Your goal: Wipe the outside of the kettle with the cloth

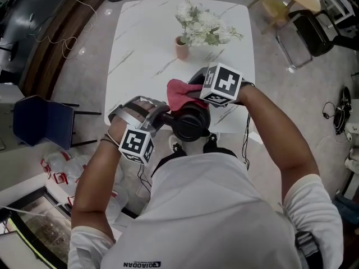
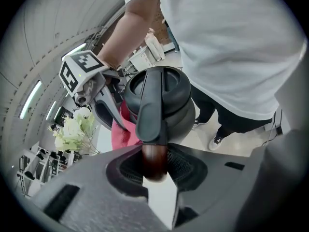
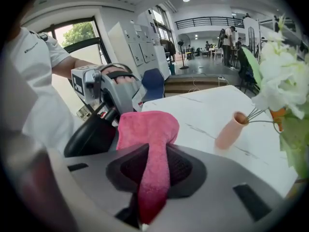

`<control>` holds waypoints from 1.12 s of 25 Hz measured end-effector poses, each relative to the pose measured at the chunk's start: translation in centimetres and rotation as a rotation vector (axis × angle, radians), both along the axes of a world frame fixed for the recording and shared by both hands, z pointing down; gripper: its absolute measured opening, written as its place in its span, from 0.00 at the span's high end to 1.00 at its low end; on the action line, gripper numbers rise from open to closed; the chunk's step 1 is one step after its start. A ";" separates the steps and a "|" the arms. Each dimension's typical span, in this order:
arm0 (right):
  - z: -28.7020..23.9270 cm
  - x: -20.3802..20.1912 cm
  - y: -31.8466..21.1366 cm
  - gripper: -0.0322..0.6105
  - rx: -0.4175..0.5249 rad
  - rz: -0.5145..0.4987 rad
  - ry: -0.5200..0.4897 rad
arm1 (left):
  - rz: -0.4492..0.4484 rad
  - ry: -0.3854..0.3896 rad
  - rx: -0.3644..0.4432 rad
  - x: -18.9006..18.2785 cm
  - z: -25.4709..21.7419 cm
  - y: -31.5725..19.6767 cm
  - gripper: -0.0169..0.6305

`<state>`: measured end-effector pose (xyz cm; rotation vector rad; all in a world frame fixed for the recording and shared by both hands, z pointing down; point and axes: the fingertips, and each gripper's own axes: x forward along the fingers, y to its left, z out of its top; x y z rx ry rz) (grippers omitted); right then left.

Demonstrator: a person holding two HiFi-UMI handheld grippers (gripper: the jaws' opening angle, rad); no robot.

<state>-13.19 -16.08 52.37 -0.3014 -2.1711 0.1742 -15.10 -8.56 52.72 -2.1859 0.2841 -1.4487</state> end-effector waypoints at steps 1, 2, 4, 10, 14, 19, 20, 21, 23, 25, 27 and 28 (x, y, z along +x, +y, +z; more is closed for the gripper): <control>0.7 0.0 -0.3 0.80 0.007 -0.003 0.016 | -0.001 0.001 -0.001 0.0 0.0 0.0 0.82; 1.5 0.1 -0.5 0.80 0.015 -0.008 0.032 | -0.002 0.001 -0.002 -0.1 0.0 -0.1 0.82; 3.1 0.2 -1.0 0.80 0.024 -0.014 0.061 | 0.000 -0.001 -0.003 0.0 -0.1 -0.2 0.82; 6.7 0.6 -2.1 0.81 0.033 -0.019 0.095 | 0.008 -0.008 -0.004 0.2 -0.2 -0.4 0.81; 8.8 0.6 -3.0 0.81 0.017 0.000 0.110 | 0.008 -0.006 -0.008 0.1 -0.2 -0.4 0.81; 11.3 0.6 -3.8 0.81 -0.023 0.048 0.125 | -0.001 -0.005 -0.015 0.0 -0.2 -0.5 0.81; 11.6 0.5 -3.8 0.81 -0.023 0.057 0.128 | -0.003 -0.004 -0.017 -0.1 -0.2 -0.5 0.81; 11.8 0.5 -3.9 0.81 -0.021 0.065 0.133 | -0.004 -0.002 -0.018 -0.1 -0.2 -0.5 0.81; 12.6 0.6 -4.1 0.81 -0.018 0.084 0.154 | -0.005 0.000 -0.019 -0.1 -0.3 -0.5 0.81; 13.5 0.8 -4.3 0.81 -0.015 0.104 0.184 | -0.007 0.002 -0.020 -0.1 -0.2 -0.6 0.81; 14.1 1.1 -4.7 0.81 -0.002 0.124 0.201 | -0.013 0.007 -0.025 -0.1 -0.1 -0.8 0.81; 14.2 1.2 -5.0 0.81 0.010 0.137 0.197 | -0.019 0.010 -0.030 -0.2 0.0 -0.9 0.81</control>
